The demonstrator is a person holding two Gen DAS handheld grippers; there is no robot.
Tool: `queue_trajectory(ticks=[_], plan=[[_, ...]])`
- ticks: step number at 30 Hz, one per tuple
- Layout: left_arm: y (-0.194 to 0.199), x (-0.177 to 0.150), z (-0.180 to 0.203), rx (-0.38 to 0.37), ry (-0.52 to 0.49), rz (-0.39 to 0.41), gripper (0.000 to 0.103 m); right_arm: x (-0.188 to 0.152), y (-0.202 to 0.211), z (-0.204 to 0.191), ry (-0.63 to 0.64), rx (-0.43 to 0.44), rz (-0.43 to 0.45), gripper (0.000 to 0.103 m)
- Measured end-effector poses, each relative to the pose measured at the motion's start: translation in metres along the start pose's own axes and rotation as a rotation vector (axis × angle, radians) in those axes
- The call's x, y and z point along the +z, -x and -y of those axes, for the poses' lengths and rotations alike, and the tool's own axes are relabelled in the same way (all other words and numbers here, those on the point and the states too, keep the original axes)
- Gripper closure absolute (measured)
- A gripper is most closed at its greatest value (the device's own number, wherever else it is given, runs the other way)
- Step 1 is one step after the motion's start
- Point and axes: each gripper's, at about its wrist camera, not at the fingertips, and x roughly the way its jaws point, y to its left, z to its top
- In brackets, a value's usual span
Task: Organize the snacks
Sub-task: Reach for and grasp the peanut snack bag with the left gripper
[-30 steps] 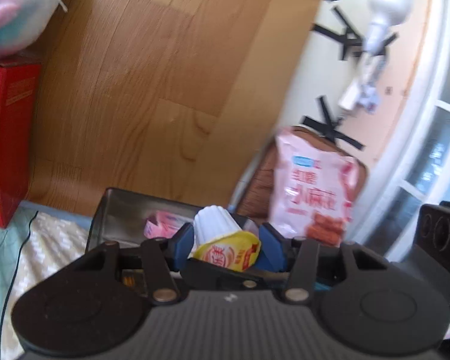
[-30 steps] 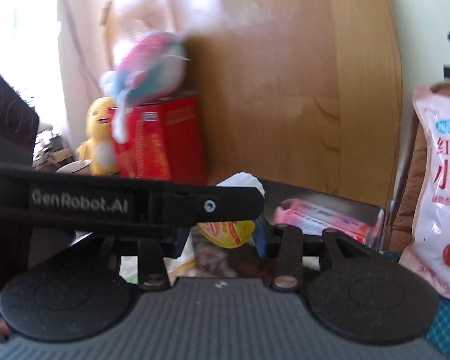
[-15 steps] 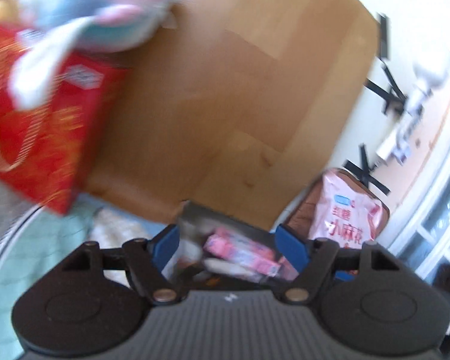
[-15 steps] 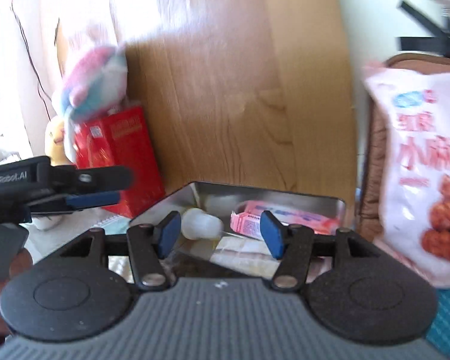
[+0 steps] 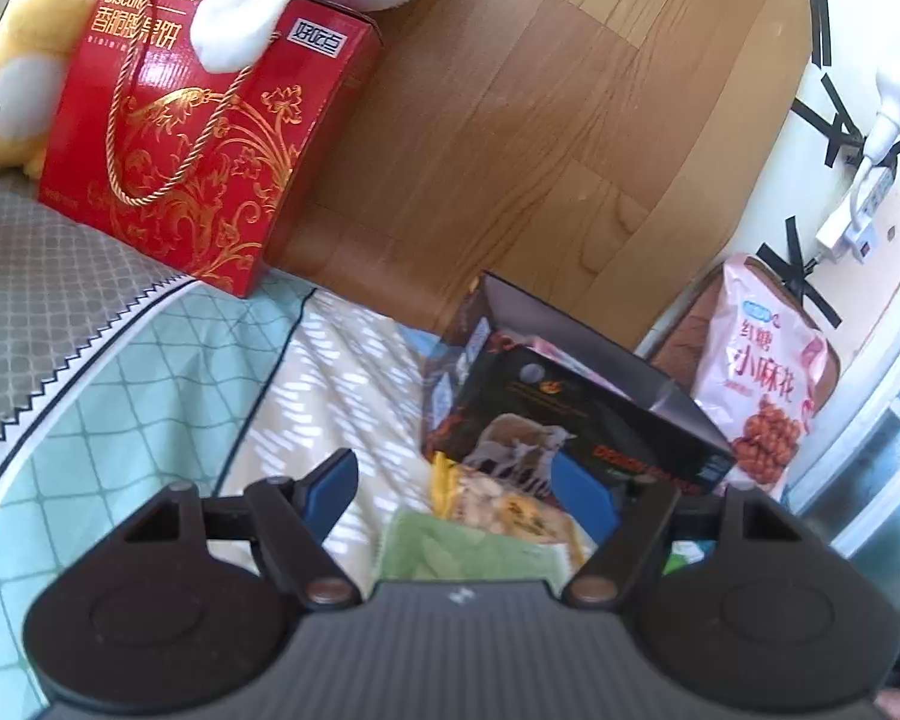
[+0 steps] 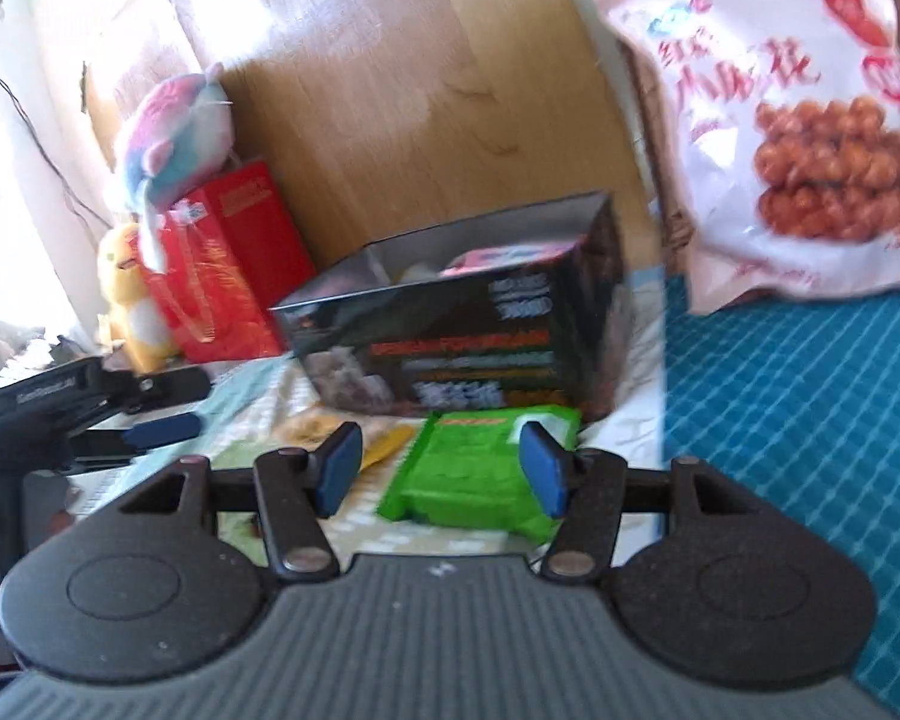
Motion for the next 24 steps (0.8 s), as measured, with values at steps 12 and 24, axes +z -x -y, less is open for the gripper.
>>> queue_trajectory(ticks=[12, 24], plan=[[-0.012, -0.006, -0.011, -0.028, 0.041, -0.076, 0.026, 0.0, -0.026, 0.019, -0.096, -0.031, -0.087, 0.042], [-0.016, -0.007, -0.012, -0.042, 0.073, -0.106, 0.026, -0.003, -0.028, 0.008, -0.013, 0.011, -0.105, 0.044]])
